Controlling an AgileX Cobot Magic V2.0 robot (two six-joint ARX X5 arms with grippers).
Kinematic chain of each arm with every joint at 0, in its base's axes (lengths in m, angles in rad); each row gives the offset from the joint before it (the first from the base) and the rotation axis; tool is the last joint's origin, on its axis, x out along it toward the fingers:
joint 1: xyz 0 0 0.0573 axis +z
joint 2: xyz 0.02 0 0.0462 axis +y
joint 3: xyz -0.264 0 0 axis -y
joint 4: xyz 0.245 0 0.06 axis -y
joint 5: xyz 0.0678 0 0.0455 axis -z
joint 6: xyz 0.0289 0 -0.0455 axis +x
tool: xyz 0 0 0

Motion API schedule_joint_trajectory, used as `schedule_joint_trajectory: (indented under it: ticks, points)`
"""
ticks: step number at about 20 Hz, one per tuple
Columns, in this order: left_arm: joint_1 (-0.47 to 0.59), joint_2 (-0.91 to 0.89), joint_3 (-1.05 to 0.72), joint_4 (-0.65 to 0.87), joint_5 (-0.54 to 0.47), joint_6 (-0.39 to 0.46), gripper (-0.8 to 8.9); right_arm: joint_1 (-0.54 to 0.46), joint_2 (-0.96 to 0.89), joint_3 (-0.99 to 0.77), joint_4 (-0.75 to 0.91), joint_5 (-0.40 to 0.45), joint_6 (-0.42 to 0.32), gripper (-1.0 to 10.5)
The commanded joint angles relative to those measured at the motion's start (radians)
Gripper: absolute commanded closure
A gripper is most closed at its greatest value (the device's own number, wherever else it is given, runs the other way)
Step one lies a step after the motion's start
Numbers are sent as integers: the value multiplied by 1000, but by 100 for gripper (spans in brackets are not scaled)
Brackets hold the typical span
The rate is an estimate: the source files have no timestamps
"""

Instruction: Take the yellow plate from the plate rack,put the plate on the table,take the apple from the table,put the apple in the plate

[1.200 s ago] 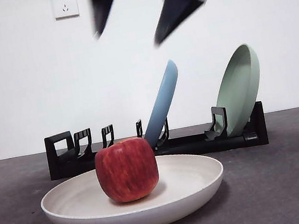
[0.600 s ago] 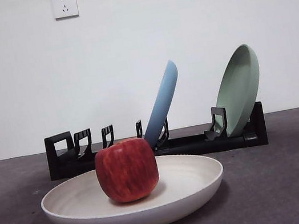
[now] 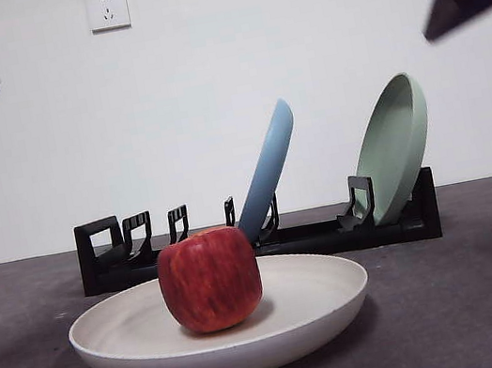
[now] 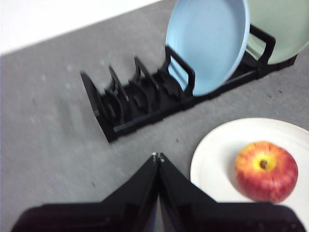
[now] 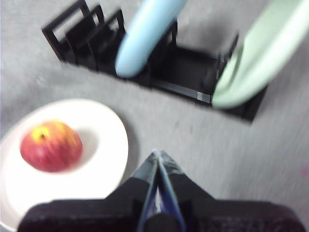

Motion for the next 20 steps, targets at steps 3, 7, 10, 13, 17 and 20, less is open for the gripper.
schedule_joint_trajectory:
  ticks: [3,7,10,13,17,20]
  points:
    - [2,-92,-84,61,18,-77,822,0,-30,-73,36,32,29,958]
    - [3,-84,-82,33,20,-74,816,0,-31,-72,35,26,28,958]
    - [3,-74,-82,33,19,-74,816,0,-31,-72,35,26,28,958]
    - [3,-73,-82,33,19,-74,816,0,-31,-72,35,26,28,958]
    - [16,-124,-82,6,5,-30,816,0,-31,-72,35,26,28,958]
    - [127,-248,-90,-11,60,-11,816,0,-31,-72,35,26,28,958]
